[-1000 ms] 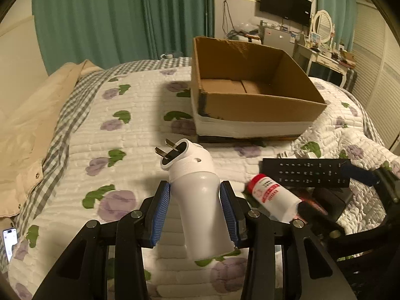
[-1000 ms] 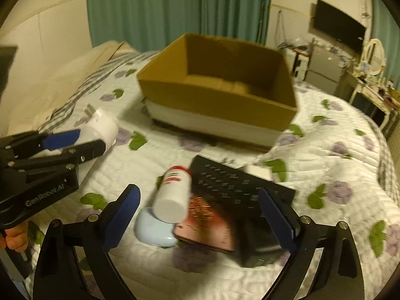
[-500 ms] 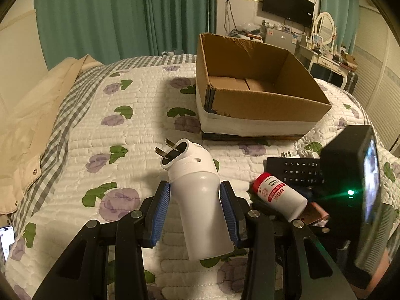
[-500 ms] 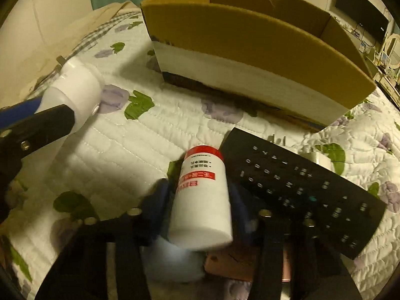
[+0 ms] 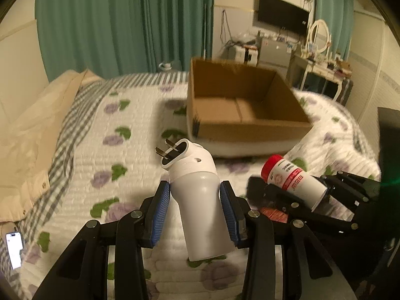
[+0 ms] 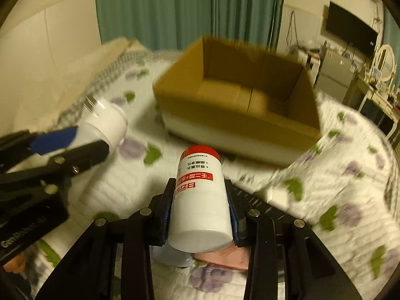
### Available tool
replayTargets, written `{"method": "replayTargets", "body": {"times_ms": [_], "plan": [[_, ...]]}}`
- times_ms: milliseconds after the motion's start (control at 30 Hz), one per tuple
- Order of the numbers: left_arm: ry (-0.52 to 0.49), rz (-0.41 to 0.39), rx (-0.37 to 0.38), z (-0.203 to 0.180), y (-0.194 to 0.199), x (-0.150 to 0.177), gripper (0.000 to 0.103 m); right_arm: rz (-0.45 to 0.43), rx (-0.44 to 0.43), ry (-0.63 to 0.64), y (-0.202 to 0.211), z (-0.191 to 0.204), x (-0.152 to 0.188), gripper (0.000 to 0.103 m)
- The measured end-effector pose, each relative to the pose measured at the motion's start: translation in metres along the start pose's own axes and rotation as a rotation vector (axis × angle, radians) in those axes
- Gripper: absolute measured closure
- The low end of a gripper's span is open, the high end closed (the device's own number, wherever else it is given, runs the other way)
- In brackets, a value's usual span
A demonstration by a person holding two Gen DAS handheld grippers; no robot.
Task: Organize rigid objects
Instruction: 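Carry the white device and pill bottle with both tools over the cardboard box, then open the left tool to drop the white device while the right tool drops the bottle into the box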
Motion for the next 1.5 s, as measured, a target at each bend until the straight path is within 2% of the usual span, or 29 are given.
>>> {"method": "replayTargets", "body": {"times_ms": [167,300,400,533,700,900,1067,1133,1333,1500], "plan": [[-0.04,-0.064,0.023,-0.02,0.019,-0.041,0.061,-0.114,0.021,0.005,0.039,-0.021,-0.051,0.068],[-0.066,-0.104,0.039,-0.036,0.02,-0.08,0.061,-0.189,0.045,0.015,0.058,-0.044,-0.1,0.068],[-0.081,-0.119,0.038,-0.046,0.007,-0.11,0.061,-0.23,0.063,0.024,0.068,-0.063,-0.129,0.068],[-0.103,-0.116,0.033,-0.059,-0.028,-0.144,0.061,-0.261,0.089,0.027,0.055,-0.083,-0.161,0.068],[-0.103,-0.034,0.026,-0.065,-0.096,-0.155,0.061,-0.236,0.083,-0.005,0.018,-0.103,-0.163,0.068],[-0.09,0.04,-0.007,-0.061,-0.151,-0.133,0.061,-0.177,0.077,-0.044,-0.029,-0.119,-0.151,0.068],[-0.081,0.025,-0.019,-0.056,-0.157,-0.123,0.057,-0.162,0.068,-0.038,-0.044,-0.119,-0.145,0.068],[-0.069,0.012,-0.024,-0.053,-0.152,-0.127,0.04,-0.163,0.069,-0.044,-0.045,-0.122,-0.144,0.068],[-0.063,-0.044,-0.032,-0.048,-0.13,-0.14,0.039,-0.176,0.076,-0.063,-0.044,-0.132,-0.146,0.068],[-0.06,-0.068,-0.048,-0.042,-0.12,-0.14,0.039,-0.157,0.07,-0.067,-0.062,-0.131,-0.138,0.068]]}}
Point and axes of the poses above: each gripper's, at about its wrist camera, not at the fingertips, and y roughly against the way its jaws point, z to its left, x to its underside, the point moved 8 cm from there along -y, roughly the way its jaws point, and after that the axes turned 1 degree about y, right-handed, at the moved point
